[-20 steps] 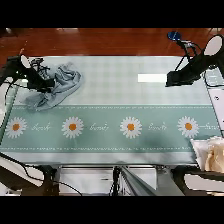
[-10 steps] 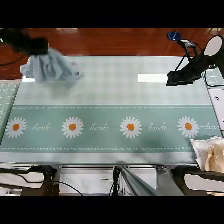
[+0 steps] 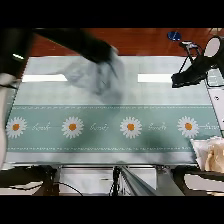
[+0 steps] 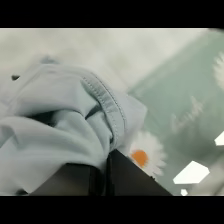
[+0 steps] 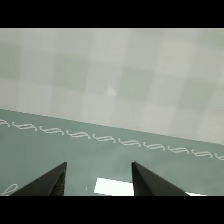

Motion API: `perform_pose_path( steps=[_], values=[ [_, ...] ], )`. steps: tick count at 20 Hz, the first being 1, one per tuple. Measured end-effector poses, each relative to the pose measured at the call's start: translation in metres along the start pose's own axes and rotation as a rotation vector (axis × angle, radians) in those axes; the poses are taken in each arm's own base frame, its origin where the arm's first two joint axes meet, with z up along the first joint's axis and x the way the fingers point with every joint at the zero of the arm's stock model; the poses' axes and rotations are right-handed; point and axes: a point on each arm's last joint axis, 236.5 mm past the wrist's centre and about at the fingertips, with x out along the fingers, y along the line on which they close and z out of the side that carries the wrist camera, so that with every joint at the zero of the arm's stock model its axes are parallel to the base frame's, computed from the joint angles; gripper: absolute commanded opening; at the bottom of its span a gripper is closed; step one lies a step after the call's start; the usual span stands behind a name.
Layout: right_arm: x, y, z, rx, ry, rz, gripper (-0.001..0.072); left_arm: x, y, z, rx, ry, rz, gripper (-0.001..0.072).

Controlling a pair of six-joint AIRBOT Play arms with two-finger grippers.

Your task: Fold the shirts.

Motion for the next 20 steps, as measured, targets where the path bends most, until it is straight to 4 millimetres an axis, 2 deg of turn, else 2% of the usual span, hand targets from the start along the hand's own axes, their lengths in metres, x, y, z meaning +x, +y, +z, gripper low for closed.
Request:
perform_pose_path(
  steps=[2,3,4,6,7,8,10,12,14,15,17,19,20],
  values=[
    [0.000,-0.004,-0.004,-0.003,0.016,-0.018,0.0470,0.042,-0.046,-0.024,0.070,0.098,-0.062,0.0024],
    [0.000,-0.006,-0.005,-0.003,0.022,-0.023,0.0470,0.061,-0.061,-0.037,0.100,0.149,-0.074,0.0031],
    [0.000,-0.006,-0.006,-0.004,0.027,-0.027,0.0470,0.081,-0.070,-0.052,0.133,0.199,-0.070,0.0141],
    [0.000,-0.008,-0.009,-0.004,0.039,-0.034,0.0470,0.102,-0.076,-0.066,0.186,0.250,-0.057,0.0610],
    [0.000,-0.008,-0.010,-0.005,0.042,-0.035,0.0470,0.103,-0.071,-0.065,0.203,0.256,-0.035,0.0656],
    [0.000,-0.008,-0.011,-0.005,0.045,-0.035,0.0470,0.098,-0.059,-0.061,0.216,0.255,-0.002,0.0655],
    [0.000,-0.009,-0.012,-0.005,0.049,-0.038,0.0470,0.074,-0.012,-0.040,0.201,0.215,0.107,0.0656],
    [-0.001,-0.009,-0.012,-0.005,0.053,-0.038,0.0470,0.039,0.051,-0.024,0.122,0.169,0.210,0.0656],
    [-0.001,-0.009,-0.013,-0.005,0.054,-0.039,0.0470,0.006,0.118,-0.022,-0.010,0.141,0.270,0.0660],
    [-0.001,-0.009,-0.013,-0.005,0.054,-0.039,0.0470,-0.006,0.148,-0.028,-0.096,0.132,0.269,0.0670],
    [0.000,-0.009,-0.012,-0.005,0.051,-0.038,0.0470,-0.019,0.192,-0.047,-0.280,0.119,0.218,0.0670],
    [0.000,-0.009,-0.010,-0.005,0.042,-0.039,0.0470,-0.021,0.224,-0.073,-0.472,0.115,0.126,0.0685],
    [0.000,-0.009,-0.009,-0.004,0.037,-0.040,0.0470,-0.019,0.237,-0.087,-0.551,0.123,0.092,0.0720]
  ],
)
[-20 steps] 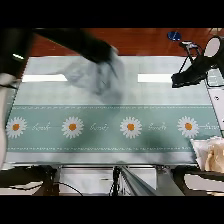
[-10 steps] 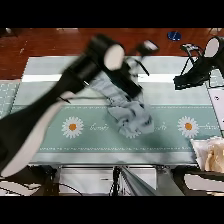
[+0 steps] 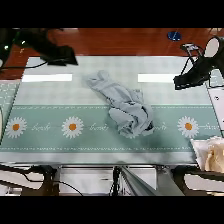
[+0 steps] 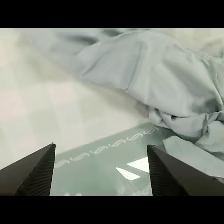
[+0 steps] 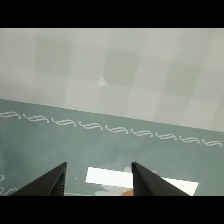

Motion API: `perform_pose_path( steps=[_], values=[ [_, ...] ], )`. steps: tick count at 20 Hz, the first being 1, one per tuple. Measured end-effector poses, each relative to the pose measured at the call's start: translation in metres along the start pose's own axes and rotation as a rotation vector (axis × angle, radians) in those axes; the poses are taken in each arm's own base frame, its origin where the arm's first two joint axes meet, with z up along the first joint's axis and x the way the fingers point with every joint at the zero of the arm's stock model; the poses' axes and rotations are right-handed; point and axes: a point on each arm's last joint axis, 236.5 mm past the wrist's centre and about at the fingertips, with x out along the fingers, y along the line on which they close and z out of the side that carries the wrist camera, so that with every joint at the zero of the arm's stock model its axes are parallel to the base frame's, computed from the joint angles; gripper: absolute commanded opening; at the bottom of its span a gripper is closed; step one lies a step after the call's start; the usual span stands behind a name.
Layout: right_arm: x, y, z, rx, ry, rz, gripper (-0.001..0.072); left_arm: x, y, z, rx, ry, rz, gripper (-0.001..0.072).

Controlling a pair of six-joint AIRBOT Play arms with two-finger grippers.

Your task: Fold the shirts.

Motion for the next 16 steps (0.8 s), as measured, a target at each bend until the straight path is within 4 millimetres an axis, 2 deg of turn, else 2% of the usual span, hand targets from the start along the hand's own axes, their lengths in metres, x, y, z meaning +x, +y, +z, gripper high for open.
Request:
perform_pose_path(
  steps=[3,5,6,10,13,16],
  values=[
    [0.000,0.000,0.003,0.000,-0.013,0.000,0.0470,0.027,0.036,-0.026,-0.185,0.073,-0.089,0.0720],
    [0.000,0.001,0.005,0.001,-0.019,0.005,0.0470,0.048,0.047,-0.037,-0.271,0.082,-0.130,0.0720],
    [0.000,0.002,0.006,0.001,-0.024,0.009,0.0470,0.058,0.045,-0.040,-0.299,0.081,-0.162,0.0720],
    [0.000,0.005,0.010,0.003,-0.041,0.021,0.0470,0.086,0.025,-0.041,-0.341,0.055,-0.265,0.0720],
    [0.000,0.006,0.012,0.004,-0.049,0.027,0.0470,0.109,-0.003,-0.053,-0.317,0.098,-0.302,0.0720],
    [-0.001,0.008,0.013,0.006,-0.055,0.034,0.0470,0.134,-0.038,-0.072,-0.270,0.163,-0.327,0.0720]
  ],
)
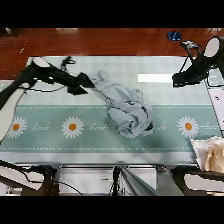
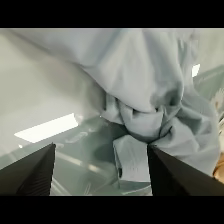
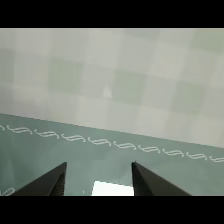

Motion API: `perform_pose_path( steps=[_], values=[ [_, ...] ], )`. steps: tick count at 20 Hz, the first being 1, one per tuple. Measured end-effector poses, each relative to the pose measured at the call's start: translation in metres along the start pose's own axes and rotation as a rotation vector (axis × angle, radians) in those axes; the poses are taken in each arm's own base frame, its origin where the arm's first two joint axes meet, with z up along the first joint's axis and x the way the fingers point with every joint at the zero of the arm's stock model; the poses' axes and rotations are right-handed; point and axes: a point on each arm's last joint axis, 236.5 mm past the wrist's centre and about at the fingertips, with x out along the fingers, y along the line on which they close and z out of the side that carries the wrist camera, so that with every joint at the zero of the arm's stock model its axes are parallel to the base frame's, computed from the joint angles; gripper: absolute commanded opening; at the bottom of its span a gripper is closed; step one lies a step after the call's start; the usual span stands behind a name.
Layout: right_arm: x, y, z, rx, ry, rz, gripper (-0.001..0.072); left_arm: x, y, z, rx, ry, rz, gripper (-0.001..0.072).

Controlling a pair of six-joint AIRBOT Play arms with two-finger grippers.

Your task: Fold the shirts.

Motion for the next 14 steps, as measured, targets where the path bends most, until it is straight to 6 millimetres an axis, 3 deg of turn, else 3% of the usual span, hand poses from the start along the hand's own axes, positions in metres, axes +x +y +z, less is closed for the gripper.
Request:
perform_pose_path(
  steps=[7,14],
  values=[
    [0.000,0.002,0.002,0.001,-0.007,0.008,0.0470,0.063,-0.035,-0.048,0.066,0.134,0.015,0.0720],
    [0.000,0.007,-0.003,0.004,0.011,0.031,0.0470,0.100,-0.051,-0.091,0.092,0.235,0.055,0.0720]
  ],
)
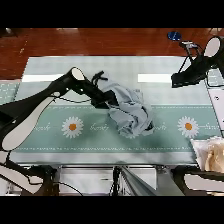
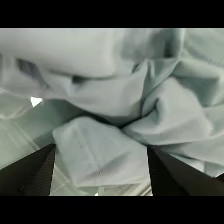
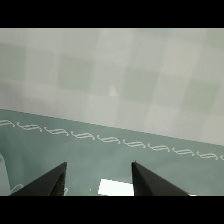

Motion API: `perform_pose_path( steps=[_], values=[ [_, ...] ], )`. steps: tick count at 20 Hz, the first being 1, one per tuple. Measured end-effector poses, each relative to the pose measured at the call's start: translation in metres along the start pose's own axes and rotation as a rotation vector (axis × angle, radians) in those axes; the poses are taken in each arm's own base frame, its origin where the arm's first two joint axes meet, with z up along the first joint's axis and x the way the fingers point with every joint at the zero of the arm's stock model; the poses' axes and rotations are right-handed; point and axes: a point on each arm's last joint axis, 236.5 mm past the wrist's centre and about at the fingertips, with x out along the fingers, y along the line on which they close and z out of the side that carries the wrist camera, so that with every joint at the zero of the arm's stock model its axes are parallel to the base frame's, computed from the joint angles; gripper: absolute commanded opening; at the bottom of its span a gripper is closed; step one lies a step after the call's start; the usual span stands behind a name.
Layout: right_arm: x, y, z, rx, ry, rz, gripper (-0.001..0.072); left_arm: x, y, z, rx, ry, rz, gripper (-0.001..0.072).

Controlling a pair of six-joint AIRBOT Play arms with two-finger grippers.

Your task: Fold the shirts.

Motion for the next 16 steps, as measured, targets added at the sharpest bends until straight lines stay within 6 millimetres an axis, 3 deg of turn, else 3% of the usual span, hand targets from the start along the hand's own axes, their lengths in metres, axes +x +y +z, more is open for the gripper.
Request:
perform_pose_path(
  steps=[4,5,6,7,11,16],
  values=[
    [0.002,0.001,-0.004,0.000,0.014,0.004,0.0471,0.025,-0.006,-0.027,0.007,0.072,0.021,0.0710],
    [0.004,0.002,-0.006,0.000,0.022,0.008,0.0472,0.030,-0.009,-0.031,0.014,0.079,0.023,0.0454],
    [0.008,0.004,-0.009,-0.003,0.034,0.015,0.0472,0.035,-0.014,-0.032,0.021,0.076,0.018,0.0066],
    [0.012,0.006,-0.014,-0.007,0.049,0.023,0.0472,0.038,-0.017,-0.033,0.028,0.070,0.017,0.0026],
    [0.036,0.017,-0.040,-0.024,0.133,0.077,0.0472,0.043,-0.023,-0.038,0.039,0.078,0.009,0.0026],
    [0.052,0.046,-0.053,0.048,0.124,0.325,0.0472,0.037,-0.024,-0.051,0.057,0.138,-0.001,0.0025]
  ],
)
